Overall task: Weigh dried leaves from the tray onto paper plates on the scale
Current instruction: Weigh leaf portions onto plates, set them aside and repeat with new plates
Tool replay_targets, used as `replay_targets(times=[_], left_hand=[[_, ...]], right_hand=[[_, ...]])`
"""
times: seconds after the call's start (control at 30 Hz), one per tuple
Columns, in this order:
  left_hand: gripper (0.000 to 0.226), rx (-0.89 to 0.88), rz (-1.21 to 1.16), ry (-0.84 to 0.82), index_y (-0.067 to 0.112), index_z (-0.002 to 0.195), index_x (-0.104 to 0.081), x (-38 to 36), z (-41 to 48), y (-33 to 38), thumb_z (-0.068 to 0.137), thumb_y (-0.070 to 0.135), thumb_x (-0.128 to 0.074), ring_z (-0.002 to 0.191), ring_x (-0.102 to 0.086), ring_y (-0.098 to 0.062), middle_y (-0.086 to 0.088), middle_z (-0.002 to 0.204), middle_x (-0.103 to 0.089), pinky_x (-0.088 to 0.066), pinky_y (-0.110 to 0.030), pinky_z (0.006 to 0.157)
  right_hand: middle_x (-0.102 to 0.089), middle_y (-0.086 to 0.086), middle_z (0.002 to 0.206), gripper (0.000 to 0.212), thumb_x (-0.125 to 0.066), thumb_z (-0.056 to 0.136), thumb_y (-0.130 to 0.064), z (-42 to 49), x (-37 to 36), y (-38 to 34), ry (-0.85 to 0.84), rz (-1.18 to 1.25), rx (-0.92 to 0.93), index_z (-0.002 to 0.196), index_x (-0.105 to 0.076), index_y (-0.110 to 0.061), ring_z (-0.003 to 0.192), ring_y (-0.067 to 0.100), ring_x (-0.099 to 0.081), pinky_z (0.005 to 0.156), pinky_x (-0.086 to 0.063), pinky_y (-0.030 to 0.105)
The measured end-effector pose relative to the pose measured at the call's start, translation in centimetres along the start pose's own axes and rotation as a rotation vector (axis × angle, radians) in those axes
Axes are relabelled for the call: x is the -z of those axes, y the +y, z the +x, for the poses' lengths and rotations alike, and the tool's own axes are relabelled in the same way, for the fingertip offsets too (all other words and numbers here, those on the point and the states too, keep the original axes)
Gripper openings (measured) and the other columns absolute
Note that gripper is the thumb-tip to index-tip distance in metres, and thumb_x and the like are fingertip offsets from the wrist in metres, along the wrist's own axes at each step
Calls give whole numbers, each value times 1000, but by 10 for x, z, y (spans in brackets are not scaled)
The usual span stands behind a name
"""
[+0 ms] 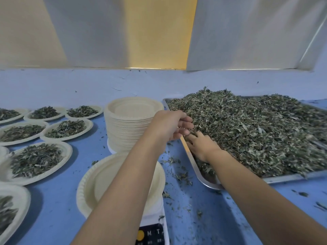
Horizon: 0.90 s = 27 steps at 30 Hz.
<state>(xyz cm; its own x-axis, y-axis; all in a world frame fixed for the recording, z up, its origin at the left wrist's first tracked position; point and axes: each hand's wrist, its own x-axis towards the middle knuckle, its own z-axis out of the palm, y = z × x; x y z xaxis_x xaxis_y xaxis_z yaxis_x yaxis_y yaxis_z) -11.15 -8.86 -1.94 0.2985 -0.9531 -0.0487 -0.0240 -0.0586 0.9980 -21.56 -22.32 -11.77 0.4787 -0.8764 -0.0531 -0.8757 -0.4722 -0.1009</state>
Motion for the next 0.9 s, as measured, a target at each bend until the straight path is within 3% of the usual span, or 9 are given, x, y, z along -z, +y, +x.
replay_targets(times=[0.1,0.43,0.53,0.63,0.7,0.77,0.83,0.9], left_hand=[[24,13,-33,-10,10,78,-67,-4,0,-1,94,18,-50,49,-56,-10,1,63,-69,-43,-17,49],[24,78,-192,83,7,79,-64,-9,3,-8,94,13,-47,52,-55,-10,-3,68,-68,-43,-16,46],[23,170,-457,180,8,81,-59,-17,6,-9,95,16,-43,70,-58,-14,-7,89,-68,-47,-19,58],[29,264,-613,195,4,108,-60,-31,13,-14,97,22,-40,108,-55,-22,-11,117,-59,-45,-30,84],[33,307,-620,192,5,118,-55,-44,19,-19,97,25,-40,112,-51,-23,-11,117,-53,-41,-35,91],[42,345,-615,193,10,134,-46,-57,21,-21,97,29,-41,124,-44,-25,-11,134,-46,-36,-38,99],[56,376,-636,198,9,146,-30,-69,24,-24,97,33,-42,136,-31,-28,-13,149,-31,-28,-41,108],[55,379,-702,190,7,143,-35,-78,26,-27,97,35,-43,126,-43,-27,-13,141,-42,-40,-39,95]], right_hand=[[-37,11,125,38,-32,102,-37,-4,1,-4,58,-30,10,136,-35,-19,119,36,-37,92,-38,50],[-45,12,121,32,-31,103,-34,-2,2,0,367,70,-2,125,-43,-13,112,35,-44,77,-39,41],[-51,10,114,31,-32,103,-34,0,5,3,499,356,-55,117,-49,-13,98,30,-52,71,-40,35],[-58,9,109,32,-36,103,-32,2,11,5,605,733,-112,118,-53,-10,84,20,-52,68,-36,30],[-59,6,107,35,-37,102,-32,1,17,6,647,1005,-166,123,-52,-8,85,15,-51,69,-36,28],[-57,5,120,39,-37,102,-35,2,22,7,614,1334,-252,131,-48,-11,99,17,-52,81,-40,29],[-49,5,137,45,-41,100,-40,2,29,9,501,1644,-387,139,-44,-17,122,26,-47,101,-39,42],[-53,9,135,44,-48,97,-42,-1,34,13,350,1885,-444,135,-50,-20,121,34,-51,99,-43,56]])
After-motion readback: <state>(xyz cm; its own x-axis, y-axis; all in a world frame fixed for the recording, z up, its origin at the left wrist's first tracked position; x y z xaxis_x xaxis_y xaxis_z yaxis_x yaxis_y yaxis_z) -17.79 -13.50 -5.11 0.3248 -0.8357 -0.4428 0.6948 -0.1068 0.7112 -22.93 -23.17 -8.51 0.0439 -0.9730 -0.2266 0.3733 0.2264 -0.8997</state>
